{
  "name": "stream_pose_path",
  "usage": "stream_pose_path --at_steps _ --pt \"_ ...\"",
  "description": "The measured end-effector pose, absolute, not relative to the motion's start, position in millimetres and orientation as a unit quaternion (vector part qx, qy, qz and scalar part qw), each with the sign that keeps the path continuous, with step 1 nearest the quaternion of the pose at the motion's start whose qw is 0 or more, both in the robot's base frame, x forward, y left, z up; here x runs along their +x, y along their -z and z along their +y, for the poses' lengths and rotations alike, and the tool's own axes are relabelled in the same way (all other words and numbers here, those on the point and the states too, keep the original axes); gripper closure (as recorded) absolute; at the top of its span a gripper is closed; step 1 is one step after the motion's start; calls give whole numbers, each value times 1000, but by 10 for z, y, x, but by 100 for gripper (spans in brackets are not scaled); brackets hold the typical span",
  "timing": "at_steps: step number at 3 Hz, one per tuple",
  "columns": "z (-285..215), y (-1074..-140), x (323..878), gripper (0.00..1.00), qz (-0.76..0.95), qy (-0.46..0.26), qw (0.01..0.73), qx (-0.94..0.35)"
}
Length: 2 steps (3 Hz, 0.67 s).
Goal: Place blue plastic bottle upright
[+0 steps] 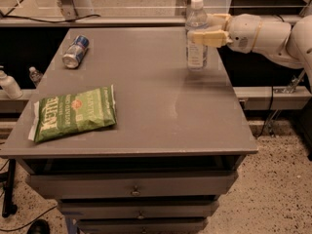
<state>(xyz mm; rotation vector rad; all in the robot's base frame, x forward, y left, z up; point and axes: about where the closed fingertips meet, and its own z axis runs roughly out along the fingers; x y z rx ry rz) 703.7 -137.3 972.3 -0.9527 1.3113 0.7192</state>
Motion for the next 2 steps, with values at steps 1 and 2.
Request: stream_pose_path --at_steps 1,2 --pt "-1431 -9658 7049 100 566 -332 639 -402" --pt "-1473 -9604 7046 100 568 -338 638 -395"
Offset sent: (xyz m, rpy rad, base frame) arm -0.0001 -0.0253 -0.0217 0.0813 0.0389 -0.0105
